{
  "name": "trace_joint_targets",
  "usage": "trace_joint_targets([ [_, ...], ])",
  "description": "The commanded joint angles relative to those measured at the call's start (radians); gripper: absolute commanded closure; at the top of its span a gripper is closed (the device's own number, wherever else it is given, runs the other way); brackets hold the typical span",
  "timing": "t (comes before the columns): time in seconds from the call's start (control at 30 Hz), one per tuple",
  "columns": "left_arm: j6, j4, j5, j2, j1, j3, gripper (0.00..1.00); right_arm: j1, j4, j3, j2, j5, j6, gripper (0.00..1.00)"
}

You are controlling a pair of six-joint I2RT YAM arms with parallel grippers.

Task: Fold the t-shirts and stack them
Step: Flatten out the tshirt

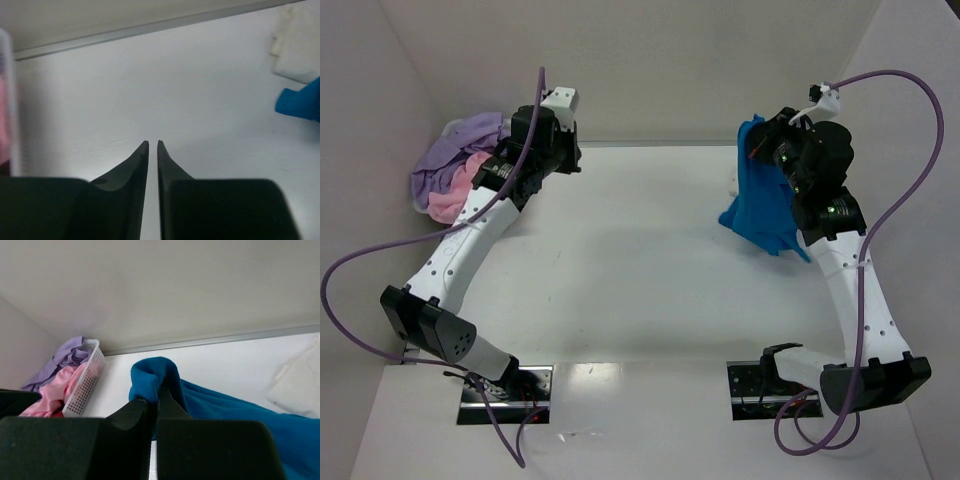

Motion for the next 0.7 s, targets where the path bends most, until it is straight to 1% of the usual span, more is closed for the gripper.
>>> trace_joint_targets([
  [0.0, 0.006, 0.071, 0.456, 0.015, -0.002, -0.022, 0.54, -0.004, 0.041, 0.077, -0.001, -0.049, -0.016, 1.00],
  [0.03, 0.006, 0.086, 0.548, 0.015, -0.002, -0.022, 0.54, -0.004, 0.041, 0.077, 0.011, -0.060, -0.016, 1.00],
  [0.07, 0.006, 0.098, 0.694, 0.039, -0.011, -0.049, 0.37, -0.004, 0.041, 0.090, 0.011, -0.102, -0.016, 1.00],
  [0.17, -0.015, 0.195, 0.780, 0.052, -0.040, -0.112, 0.29, -0.004, 0.053, 0.149, 0.053, -0.216, 0.023, 1.00],
  [0.2, -0.015, 0.286, 0.803, 0.035, -0.040, -0.188, 0.23, 0.011, 0.053, 0.168, 0.062, -0.269, 0.032, 1.00],
  [0.23, -0.025, 0.345, 0.878, 0.009, -0.040, -0.234, 0.21, 0.026, 0.053, 0.214, 0.085, -0.294, 0.032, 1.00],
  [0.27, -0.037, 0.406, 0.913, -0.003, -0.040, -0.279, 0.19, 0.026, 0.053, 0.237, 0.094, -0.313, 0.032, 1.00],
  [0.3, -0.087, 0.522, 0.940, -0.012, -0.049, -0.340, 0.15, 0.035, 0.039, 0.282, 0.105, -0.332, 0.032, 1.00],
  [0.37, -0.098, 0.514, 0.912, 0.026, -0.062, -0.341, 0.15, 0.036, 0.030, 0.313, 0.117, -0.342, 0.032, 1.00],
  [0.4, -0.107, 0.482, 0.836, 0.068, -0.072, -0.319, 0.15, 0.036, 0.030, 0.322, 0.117, -0.368, 0.032, 1.00],
  [0.43, -0.108, 0.471, 0.835, 0.090, -0.083, -0.306, 0.15, 0.036, 0.030, 0.322, 0.117, -0.368, 0.032, 1.00],
  [0.47, -0.138, 0.471, 0.784, 0.130, -0.092, -0.296, 0.15, 0.036, 0.039, 0.322, 0.117, -0.395, 0.046, 1.00],
  [0.5, -0.158, 0.471, 0.753, 0.130, -0.092, -0.280, 0.15, 0.036, 0.039, 0.305, 0.105, -0.411, 0.046, 1.00],
  [0.53, -0.192, 0.471, 0.703, 0.170, -0.104, -0.279, 0.16, 0.036, 0.050, 0.272, 0.093, -0.440, 0.056, 1.00],
  [0.57, -0.207, 0.482, 0.626, 0.170, -0.105, -0.279, 0.16, 0.036, 0.050, 0.271, 0.084, -0.452, 0.056, 1.00],
  [0.6, -0.207, 0.482, 0.625, 0.184, -0.121, -0.279, 0.16, 0.036, 0.050, 0.261, 0.083, -0.452, 0.056, 1.00],
  [0.63, -0.207, 0.482, 0.476, 0.196, -0.156, -0.270, 0.17, 0.036, 0.050, 0.261, 0.073, -0.466, 0.070, 1.00],
  [0.67, -0.207, 0.482, 0.361, 0.207, -0.190, -0.270, 0.18, 0.036, 0.050, 0.261, 0.073, -0.480, 0.079, 1.00],
])
